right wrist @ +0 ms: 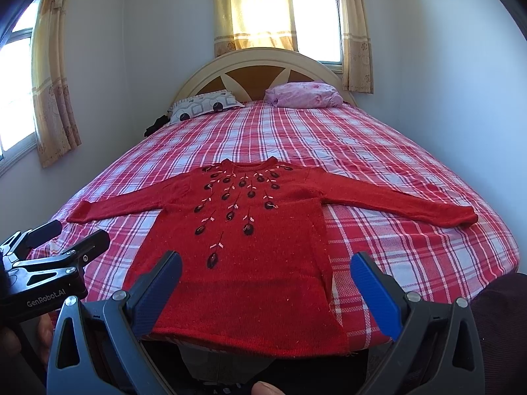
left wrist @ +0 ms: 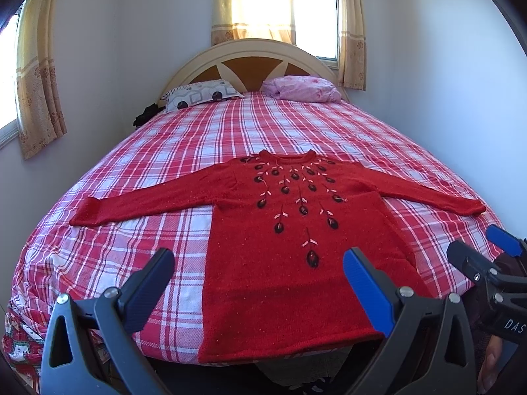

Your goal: Fold small clothes

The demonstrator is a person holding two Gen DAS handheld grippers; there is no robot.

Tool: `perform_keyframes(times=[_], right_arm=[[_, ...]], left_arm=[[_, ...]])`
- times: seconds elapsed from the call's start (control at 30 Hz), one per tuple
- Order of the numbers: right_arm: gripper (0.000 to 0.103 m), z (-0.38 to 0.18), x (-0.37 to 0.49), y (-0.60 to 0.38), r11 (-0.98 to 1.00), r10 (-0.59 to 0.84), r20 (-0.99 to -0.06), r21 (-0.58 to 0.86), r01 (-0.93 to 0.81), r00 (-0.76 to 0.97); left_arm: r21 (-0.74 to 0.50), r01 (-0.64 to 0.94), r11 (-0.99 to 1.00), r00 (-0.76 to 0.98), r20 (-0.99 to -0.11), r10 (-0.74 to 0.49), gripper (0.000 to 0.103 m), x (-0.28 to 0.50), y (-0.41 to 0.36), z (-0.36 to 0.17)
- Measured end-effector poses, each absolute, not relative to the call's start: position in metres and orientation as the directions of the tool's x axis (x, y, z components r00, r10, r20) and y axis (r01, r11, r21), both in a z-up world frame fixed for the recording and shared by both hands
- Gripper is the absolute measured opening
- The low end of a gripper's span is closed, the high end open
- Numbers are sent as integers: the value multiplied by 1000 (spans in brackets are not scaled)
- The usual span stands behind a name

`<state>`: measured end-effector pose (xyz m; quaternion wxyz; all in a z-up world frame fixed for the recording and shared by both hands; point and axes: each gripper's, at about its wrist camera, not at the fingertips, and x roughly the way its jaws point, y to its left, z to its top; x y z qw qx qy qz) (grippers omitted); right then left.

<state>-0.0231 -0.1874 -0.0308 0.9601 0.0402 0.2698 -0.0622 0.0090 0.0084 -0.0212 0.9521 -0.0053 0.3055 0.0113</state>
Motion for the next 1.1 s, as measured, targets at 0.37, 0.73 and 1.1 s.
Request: perform_keyframes(times=[0.37,0.73,1.1], right_arm=[[102,-61,9,-245,980,-90,-539,102,172,837],[99,-90,34,-373,893,-206,-597,210,398,776],[84,-103,33,-524,698,-349,-641,310,646,684]], left_arm=[[73,22,997,788,-615,28,103,48,-7,-59],[157,65,985,769,-637,51,103,116,-11,-85],[223,33,974,737,-664,127,103,191,5,-106]])
